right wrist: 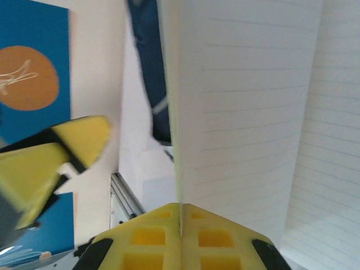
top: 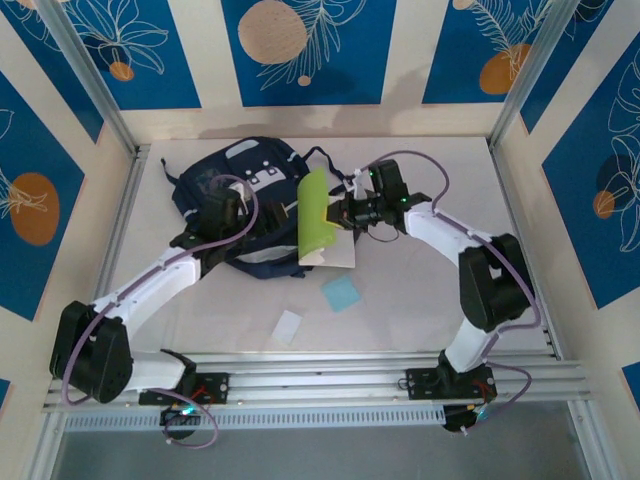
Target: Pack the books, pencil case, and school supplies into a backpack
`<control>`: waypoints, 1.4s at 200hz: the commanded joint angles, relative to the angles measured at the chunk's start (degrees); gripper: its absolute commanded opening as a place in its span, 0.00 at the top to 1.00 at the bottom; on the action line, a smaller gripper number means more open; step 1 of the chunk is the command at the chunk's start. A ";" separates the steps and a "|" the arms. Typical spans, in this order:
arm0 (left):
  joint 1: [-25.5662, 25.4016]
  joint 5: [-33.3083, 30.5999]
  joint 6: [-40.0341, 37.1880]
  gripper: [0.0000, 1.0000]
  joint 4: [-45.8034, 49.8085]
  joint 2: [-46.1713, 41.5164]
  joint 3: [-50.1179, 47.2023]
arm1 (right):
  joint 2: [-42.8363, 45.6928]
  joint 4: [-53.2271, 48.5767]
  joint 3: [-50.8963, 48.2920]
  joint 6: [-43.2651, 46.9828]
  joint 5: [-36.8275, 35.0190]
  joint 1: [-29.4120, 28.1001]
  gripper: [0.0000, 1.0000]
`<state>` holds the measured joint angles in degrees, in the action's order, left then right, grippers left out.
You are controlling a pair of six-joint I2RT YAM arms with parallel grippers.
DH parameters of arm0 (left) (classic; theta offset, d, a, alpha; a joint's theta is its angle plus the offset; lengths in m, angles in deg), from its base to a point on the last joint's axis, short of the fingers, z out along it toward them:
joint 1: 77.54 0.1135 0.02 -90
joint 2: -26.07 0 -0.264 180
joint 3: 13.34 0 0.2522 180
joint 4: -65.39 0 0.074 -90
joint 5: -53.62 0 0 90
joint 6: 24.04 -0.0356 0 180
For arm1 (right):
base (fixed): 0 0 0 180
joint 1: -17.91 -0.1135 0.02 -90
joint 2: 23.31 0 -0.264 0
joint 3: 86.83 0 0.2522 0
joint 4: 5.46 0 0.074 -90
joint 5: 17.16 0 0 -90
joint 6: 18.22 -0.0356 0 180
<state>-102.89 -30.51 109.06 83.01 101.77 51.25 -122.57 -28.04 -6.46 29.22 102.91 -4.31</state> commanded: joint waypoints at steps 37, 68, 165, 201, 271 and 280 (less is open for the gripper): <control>-0.79 3.51 1.25 0.20 -1.75 6.89 0.19 | -7.00 -0.52 -4.83 1.43 -3.14 3.31 1.00; -2.54 4.41 1.64 0.21 -1.93 10.58 1.01 | -5.56 -5.68 -4.56 3.88 -9.25 3.32 1.00; -6.73 11.99 5.84 0.61 -11.10 25.81 6.93 | -7.88 -8.43 0.48 5.83 -11.42 -0.46 0.99; -6.91 11.09 5.69 0.94 -10.51 22.38 7.33 | -1.24 -12.11 -2.25 5.24 -16.81 0.24 0.50; -6.91 0.50 14.87 1.00 -22.97 15.40 4.81 | 20.46 -3.45 -15.96 -13.64 -14.55 0.17 0.00; -7.02 -0.95 16.91 1.00 -26.14 15.41 4.32 | 22.11 2.88 -18.95 -18.61 -14.37 -1.07 0.00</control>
<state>-109.49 -25.77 119.57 67.84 119.10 56.76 -104.04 -36.61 -18.68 24.39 85.29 -3.43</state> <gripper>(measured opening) 0.089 0.995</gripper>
